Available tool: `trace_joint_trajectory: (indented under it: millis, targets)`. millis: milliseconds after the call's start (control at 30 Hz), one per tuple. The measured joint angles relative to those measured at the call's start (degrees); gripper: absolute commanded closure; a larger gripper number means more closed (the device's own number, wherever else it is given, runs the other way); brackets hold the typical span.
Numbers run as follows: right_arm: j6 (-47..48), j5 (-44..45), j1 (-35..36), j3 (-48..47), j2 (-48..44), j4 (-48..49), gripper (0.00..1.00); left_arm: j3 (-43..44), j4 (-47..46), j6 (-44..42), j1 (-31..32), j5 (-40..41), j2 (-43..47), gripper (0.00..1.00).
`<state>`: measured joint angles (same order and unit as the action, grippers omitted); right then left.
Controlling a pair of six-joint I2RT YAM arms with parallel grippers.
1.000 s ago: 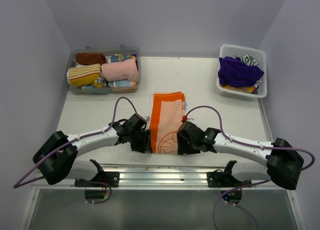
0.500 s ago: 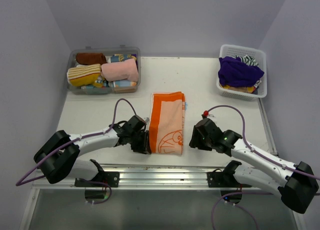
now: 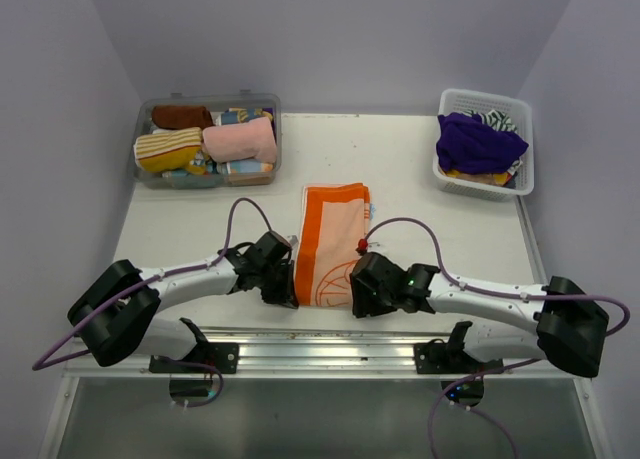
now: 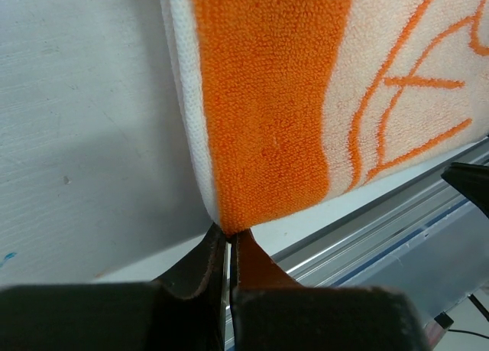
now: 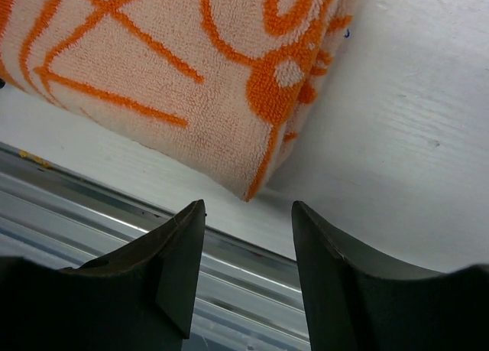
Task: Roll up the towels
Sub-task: Fold the towel, then roll the towel
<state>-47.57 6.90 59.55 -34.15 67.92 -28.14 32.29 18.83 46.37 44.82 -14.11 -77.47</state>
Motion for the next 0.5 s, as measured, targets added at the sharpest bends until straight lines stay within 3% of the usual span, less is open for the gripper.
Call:
trace_joint_trajectory:
  millis: [100, 300, 500]
  targets:
    - [0.02, 0.42, 0.61, -0.70, 2.36, 0.50, 0.53, 0.00, 0.00, 0.00, 0.00, 0.00, 0.00, 1.00]
    - [-0.15, 3.06, 0.61, -1.92, 5.73, 1.97, 0.83, 0.11, 0.11, 0.02, 0.02, 0.07, 0.07, 1.00]
    - [-0.37, 5.53, 0.72, -3.52, 6.10, 1.42, 0.98, 2.99, 2.73, 0.02, 0.02, 1.51, 1.18, 1.00]
